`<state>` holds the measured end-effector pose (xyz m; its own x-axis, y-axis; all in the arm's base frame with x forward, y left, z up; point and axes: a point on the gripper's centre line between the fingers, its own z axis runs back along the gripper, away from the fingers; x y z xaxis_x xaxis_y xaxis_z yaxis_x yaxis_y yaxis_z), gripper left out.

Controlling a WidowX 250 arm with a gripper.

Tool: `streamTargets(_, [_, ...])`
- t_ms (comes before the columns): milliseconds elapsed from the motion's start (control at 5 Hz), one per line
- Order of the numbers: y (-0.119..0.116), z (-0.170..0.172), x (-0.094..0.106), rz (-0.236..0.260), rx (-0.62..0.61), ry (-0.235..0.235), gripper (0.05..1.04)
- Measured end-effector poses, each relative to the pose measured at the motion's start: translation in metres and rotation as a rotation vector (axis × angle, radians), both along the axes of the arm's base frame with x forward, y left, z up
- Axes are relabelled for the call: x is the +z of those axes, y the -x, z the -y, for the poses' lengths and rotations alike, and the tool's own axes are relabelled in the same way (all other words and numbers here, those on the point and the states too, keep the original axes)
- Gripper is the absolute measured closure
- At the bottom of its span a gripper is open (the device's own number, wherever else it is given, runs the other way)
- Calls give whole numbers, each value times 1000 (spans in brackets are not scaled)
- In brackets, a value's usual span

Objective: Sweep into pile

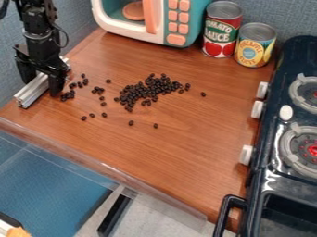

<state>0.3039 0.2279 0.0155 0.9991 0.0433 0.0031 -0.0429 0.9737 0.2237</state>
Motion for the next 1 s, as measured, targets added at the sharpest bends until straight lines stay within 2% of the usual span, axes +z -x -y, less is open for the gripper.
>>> streamTargets(400, [-4,-1,-3,-11,-3,17,84])
streamTargets(600, [-9,-8,-4,-5,-1,28,139])
streamTargets(1000, [-8,-4,-7,2,-18,68,696])
